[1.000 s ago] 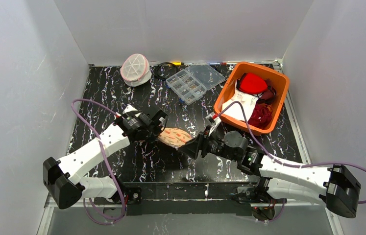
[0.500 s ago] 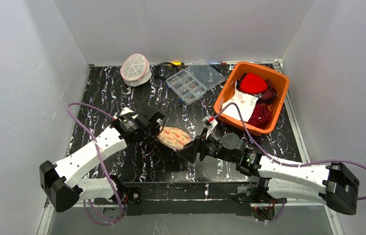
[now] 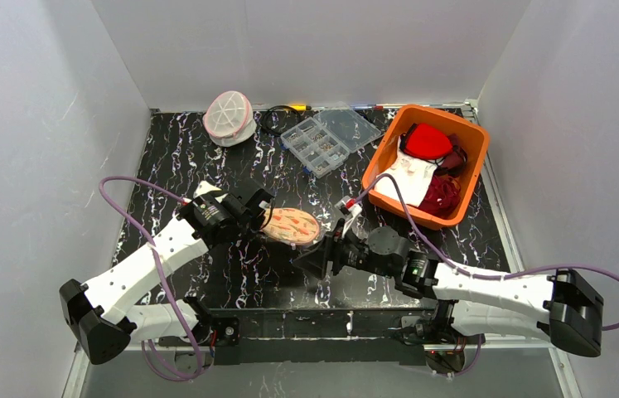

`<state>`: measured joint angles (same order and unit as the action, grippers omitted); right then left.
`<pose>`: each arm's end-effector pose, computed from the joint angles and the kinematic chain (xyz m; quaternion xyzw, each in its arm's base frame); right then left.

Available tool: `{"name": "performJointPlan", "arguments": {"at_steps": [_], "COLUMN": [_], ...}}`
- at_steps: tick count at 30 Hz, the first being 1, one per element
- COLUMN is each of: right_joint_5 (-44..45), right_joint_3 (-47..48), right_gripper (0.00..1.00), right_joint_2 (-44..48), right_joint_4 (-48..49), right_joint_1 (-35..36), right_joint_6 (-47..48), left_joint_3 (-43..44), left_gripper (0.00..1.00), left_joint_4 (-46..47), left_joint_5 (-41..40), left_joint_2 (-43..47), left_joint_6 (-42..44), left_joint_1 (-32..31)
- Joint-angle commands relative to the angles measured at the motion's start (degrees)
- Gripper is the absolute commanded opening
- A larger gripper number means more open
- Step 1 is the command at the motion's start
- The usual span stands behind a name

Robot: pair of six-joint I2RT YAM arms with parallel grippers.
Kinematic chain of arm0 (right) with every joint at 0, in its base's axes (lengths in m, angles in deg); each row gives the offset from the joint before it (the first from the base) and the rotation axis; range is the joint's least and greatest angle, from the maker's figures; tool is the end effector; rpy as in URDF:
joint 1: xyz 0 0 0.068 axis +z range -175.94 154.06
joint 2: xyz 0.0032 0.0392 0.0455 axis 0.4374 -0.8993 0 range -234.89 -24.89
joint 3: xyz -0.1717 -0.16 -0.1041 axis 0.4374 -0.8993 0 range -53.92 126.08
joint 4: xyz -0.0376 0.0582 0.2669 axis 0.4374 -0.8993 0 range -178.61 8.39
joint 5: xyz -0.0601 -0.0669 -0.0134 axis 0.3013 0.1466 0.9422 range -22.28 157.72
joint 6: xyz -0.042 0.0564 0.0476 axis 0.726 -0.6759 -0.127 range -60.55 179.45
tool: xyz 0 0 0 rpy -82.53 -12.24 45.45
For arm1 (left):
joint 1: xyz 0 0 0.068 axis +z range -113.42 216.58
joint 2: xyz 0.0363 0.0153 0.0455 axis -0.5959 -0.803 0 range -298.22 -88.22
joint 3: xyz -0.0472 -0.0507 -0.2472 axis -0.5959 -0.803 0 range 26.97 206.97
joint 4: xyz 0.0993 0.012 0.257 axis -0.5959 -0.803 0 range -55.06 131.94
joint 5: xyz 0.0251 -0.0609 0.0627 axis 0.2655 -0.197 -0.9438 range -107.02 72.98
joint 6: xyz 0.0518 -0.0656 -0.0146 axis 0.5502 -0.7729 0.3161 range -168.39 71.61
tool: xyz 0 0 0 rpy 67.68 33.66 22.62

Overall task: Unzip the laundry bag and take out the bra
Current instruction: Unzip the laundry bag at the center of the board.

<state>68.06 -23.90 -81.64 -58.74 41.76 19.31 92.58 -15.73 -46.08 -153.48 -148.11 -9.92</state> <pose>0.1113 0.2701 0.2470 -0.1721 0.7100 0.5506 0.4039 0.1994 -0.1576 0.2826 -0.4792 0.7989 -0.1906 0.3095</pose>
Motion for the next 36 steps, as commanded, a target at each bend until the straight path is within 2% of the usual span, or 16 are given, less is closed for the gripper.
{"name": "performJointPlan", "arguments": {"at_steps": [1,10,19,32,36], "right_joint_5": [4.56,10.24,9.23,8.44,6.56], "right_joint_3": [3.02,4.60,6.14,7.23,6.24], "right_gripper": [0.70,0.68,0.62,0.50,0.51], "right_joint_2": [-3.12,-6.74,-8.05,-9.04,-8.83], "right_joint_4": [2.96,5.81,6.64,8.40,11.01], "right_joint_1": [0.19,0.23,0.22,0.24,0.24], "right_joint_6": [-0.54,-2.57,-2.57,-3.51,-4.15], "left_joint_3": [1.84,0.23,0.23,0.01,-0.12], "left_gripper": [0.00,0.00,0.00,0.00,0.00], "left_joint_4": [-1.80,-0.51,0.28,0.34,-0.31], "left_joint_5": [-0.88,-0.27,-1.18,-1.21,-1.82], "left_joint_2": [1.61,3.44,4.08,3.91,3.93], "left_joint_6": [-1.24,-0.65,3.16,3.15,1.72], "left_joint_1": [0.14,0.10,0.15,0.14,0.12]}}
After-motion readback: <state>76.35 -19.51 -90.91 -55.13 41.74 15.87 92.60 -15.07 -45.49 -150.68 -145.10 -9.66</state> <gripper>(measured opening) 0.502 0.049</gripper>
